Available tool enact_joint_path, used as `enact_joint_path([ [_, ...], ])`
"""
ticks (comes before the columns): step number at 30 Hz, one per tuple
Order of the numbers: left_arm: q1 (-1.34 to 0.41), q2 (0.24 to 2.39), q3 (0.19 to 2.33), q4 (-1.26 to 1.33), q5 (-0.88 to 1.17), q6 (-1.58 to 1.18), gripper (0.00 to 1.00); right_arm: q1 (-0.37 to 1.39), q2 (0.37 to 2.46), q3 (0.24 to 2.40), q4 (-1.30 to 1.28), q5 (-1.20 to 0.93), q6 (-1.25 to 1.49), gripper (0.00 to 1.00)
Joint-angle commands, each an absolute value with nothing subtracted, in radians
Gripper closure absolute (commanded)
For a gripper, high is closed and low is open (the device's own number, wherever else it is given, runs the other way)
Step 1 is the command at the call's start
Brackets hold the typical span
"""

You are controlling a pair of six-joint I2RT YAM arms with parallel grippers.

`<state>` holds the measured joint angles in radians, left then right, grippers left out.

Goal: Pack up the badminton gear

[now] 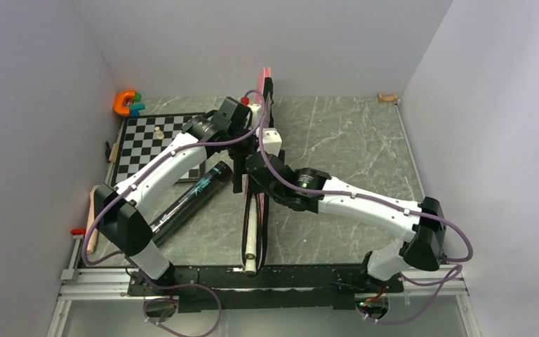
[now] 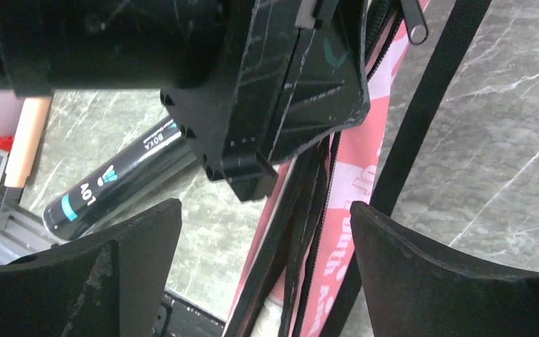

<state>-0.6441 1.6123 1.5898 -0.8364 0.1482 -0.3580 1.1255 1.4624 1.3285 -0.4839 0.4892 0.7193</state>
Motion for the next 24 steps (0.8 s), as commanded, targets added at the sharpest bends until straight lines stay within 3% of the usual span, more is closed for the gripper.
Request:
enact_joint_path([
  [1, -0.64, 1.594, 1.614, -0.759, 0.15, -0.405, 1.0, 1.128, 1.524, 1.41, -0.487, 0.513, 0.688, 0.08],
  [6, -0.63, 1.569, 1.6, -0.742, 0.165, -0.42, 1.0, 1.131, 1.583, 1.426, -0.509, 0.526, 0.679, 0.17],
  [19, -0.591, 1.511, 1.565, -0.717, 0.24, -0.436, 1.0, 1.14, 1.614, 1.419, -0.573, 0.558, 0.676, 0.49],
  [20, -0.588, 1.506, 1.561, -0.713, 0.249, -0.436, 1.0, 1.14, 1.612, 1.415, -0.574, 0.558, 0.679, 0.54],
  [22, -0.582, 1.498, 1.553, -0.703, 0.279, -0.425, 1.0, 1.141, 1.608, 1.415, -0.582, 0.565, 0.676, 0.75],
  [24, -0.57, 1.493, 1.547, -0.694, 0.313, -0.411, 0.93, 1.142, 1.597, 1.417, -0.607, 0.591, 0.668, 0.96],
])
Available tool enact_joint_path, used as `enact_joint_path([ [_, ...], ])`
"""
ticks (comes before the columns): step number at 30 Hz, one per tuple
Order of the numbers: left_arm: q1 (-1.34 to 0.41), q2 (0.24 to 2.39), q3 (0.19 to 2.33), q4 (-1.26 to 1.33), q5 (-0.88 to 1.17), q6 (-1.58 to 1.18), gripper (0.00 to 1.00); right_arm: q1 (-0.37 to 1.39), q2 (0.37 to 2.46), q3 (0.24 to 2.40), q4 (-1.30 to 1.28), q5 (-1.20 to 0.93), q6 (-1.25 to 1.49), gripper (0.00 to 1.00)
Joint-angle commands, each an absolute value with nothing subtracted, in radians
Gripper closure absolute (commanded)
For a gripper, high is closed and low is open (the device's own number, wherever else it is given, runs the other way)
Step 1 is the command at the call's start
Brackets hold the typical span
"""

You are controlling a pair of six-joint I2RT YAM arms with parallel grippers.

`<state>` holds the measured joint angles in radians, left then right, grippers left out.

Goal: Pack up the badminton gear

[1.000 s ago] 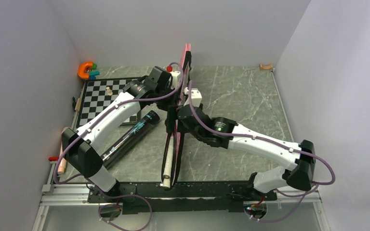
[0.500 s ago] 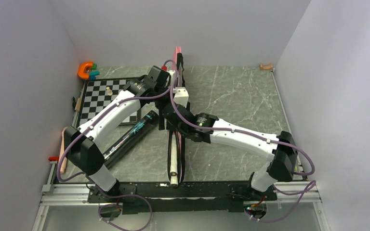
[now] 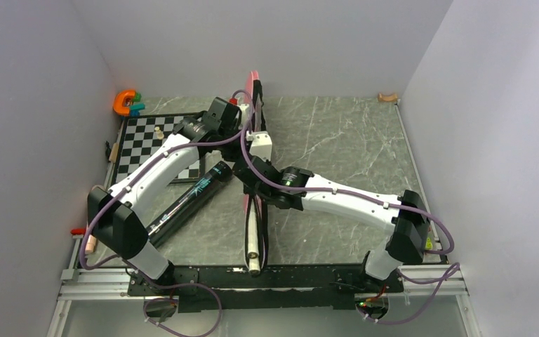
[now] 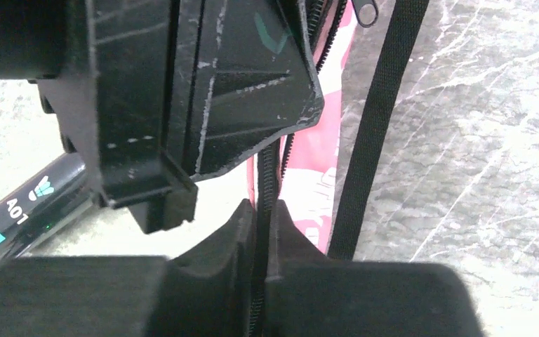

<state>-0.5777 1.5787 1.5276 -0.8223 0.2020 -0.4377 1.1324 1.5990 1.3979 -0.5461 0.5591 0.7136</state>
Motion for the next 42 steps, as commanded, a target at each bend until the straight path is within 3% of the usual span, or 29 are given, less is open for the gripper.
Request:
enact_joint_path([
  [1, -0.561, 1.491, 1.546, -0.689, 0.338, -0.403, 0.87, 1.144, 1.587, 1.414, -0.615, 0.603, 0.656, 1.0],
  [2, -0.55, 1.488, 1.546, -0.684, 0.363, -0.397, 0.77, 1.145, 1.574, 1.407, -0.622, 0.615, 0.642, 1.0],
  [6, -0.49, 1.483, 1.574, -0.69, 0.479, -0.334, 0.57, 1.151, 1.489, 1.34, -0.612, 0.652, 0.543, 1.0],
  [8, -0.458, 1.483, 1.617, -0.722, 0.503, -0.276, 0.35, 1.16, 1.441, 1.293, -0.594, 0.683, 0.484, 1.0],
  [9, -0.442, 1.483, 1.648, -0.747, 0.51, -0.239, 0.19, 1.166, 1.417, 1.267, -0.579, 0.706, 0.448, 1.0],
  [11, -0.41, 1.484, 1.732, -0.804, 0.513, -0.152, 0.03, 1.187, 1.374, 1.217, -0.543, 0.761, 0.37, 1.0],
  [17, -0.345, 1.426, 1.797, -0.838, 0.54, 0.163, 0.01, 1.247, 1.262, 1.067, -0.318, 0.941, 0.091, 1.0],
  [33, -0.327, 1.103, 1.282, -0.702, 0.798, 1.194, 0.01, 1.281, 1.083, 0.782, 0.22, 0.943, -0.546, 1.0],
  [42, -0.327, 1.272, 1.514, -0.899, 0.881, 1.359, 0.01, 1.338, 1.104, 0.663, 0.593, 1.056, -0.891, 1.0],
])
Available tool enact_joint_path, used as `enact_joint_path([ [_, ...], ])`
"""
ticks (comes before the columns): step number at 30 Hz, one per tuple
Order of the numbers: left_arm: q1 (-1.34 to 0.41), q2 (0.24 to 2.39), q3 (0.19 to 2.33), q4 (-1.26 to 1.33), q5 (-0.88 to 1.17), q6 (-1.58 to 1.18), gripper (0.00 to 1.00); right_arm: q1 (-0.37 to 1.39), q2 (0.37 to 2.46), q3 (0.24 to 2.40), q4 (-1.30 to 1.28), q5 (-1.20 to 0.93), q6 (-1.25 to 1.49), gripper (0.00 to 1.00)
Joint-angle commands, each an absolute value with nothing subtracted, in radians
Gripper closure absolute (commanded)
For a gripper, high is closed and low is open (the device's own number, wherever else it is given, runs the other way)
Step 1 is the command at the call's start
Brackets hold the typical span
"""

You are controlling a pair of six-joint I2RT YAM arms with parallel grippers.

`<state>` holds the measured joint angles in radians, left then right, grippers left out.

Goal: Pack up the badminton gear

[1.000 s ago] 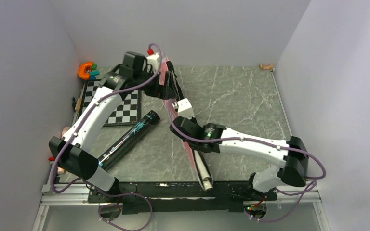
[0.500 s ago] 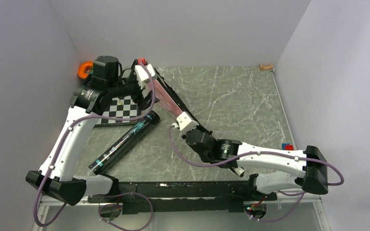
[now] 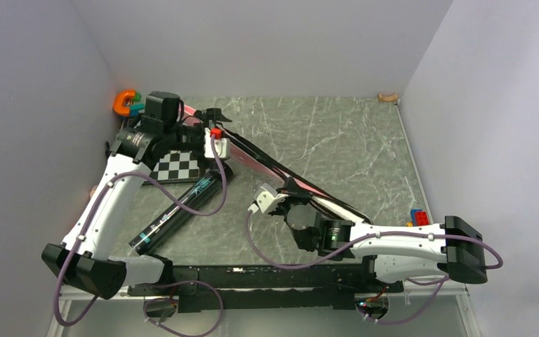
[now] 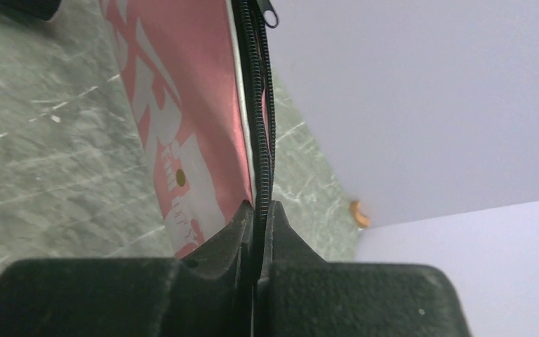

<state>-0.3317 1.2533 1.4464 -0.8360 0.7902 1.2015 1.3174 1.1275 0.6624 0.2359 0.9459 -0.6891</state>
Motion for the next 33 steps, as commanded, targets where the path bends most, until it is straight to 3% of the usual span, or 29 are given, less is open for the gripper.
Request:
enact_joint_path([
  [1, -0.327, 1.271, 1.514, -0.896, 0.885, 1.364, 0.01, 1.34, 1.1, 0.66, 0.615, 1.059, -0.906, 1.0],
  [8, -0.353, 1.324, 1.534, -1.119, 0.848, 1.599, 0.01, 1.365, 1.086, 0.639, 0.696, 1.065, -0.974, 1.0],
  [14, -0.386, 1.364, 1.536, -0.991, 0.814, 1.529, 0.01, 1.413, 1.165, 0.594, 0.966, 1.083, -1.227, 1.0],
  [20, -0.402, 1.361, 1.497, -0.816, 0.773, 1.444, 0.05, 1.443, 1.193, 0.598, 0.984, 1.081, -1.268, 1.0],
  [28, -0.402, 1.369, 1.481, -1.07, 0.726, 1.613, 0.06, 1.482, 1.226, 0.596, 1.051, 1.086, -1.331, 1.0],
  [31, -0.402, 1.393, 1.514, -1.086, 0.707, 1.6, 0.12, 1.494, 1.241, 0.591, 1.086, 1.088, -1.357, 1.0],
  [33, -0.402, 1.418, 1.558, -1.095, 0.695, 1.58, 0.26, 1.503, 1.248, 0.589, 1.103, 1.092, -1.371, 1.0],
])
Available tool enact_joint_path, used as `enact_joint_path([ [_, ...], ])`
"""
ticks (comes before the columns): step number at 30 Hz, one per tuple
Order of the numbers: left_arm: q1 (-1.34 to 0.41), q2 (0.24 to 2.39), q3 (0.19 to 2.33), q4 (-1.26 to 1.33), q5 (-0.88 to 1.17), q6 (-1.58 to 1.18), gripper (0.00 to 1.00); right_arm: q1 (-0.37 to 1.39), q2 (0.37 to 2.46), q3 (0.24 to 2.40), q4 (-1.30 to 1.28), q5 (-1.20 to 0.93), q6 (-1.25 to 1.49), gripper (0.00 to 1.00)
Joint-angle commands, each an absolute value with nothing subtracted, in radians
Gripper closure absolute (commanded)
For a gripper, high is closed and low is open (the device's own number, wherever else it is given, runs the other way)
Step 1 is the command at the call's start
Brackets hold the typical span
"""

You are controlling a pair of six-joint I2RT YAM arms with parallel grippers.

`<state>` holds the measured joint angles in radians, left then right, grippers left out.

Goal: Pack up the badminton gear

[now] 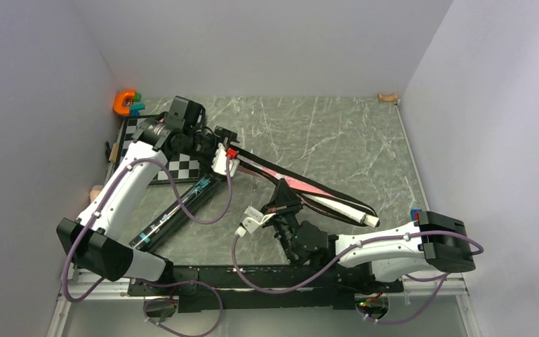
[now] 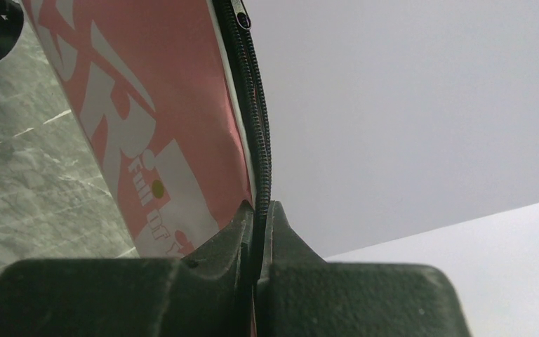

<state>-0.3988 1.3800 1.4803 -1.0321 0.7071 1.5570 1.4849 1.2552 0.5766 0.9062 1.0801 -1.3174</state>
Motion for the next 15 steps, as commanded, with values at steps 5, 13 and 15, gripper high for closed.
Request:
enact_joint_path([
  [5, -0.409, 1.507, 1.734, -1.269, 0.711, 1.595, 0.42, 1.518, 1.261, 0.581, 1.116, 1.103, -1.366, 1.0],
  [13, -0.421, 1.328, 1.507, -1.093, 0.684, 1.493, 0.68, 1.52, 1.26, 0.564, 1.145, 1.103, -1.343, 1.0],
  [15, -0.425, 1.286, 1.44, -1.043, 0.68, 1.461, 0.69, 1.52, 1.263, 0.562, 1.144, 1.098, -1.337, 1.0],
])
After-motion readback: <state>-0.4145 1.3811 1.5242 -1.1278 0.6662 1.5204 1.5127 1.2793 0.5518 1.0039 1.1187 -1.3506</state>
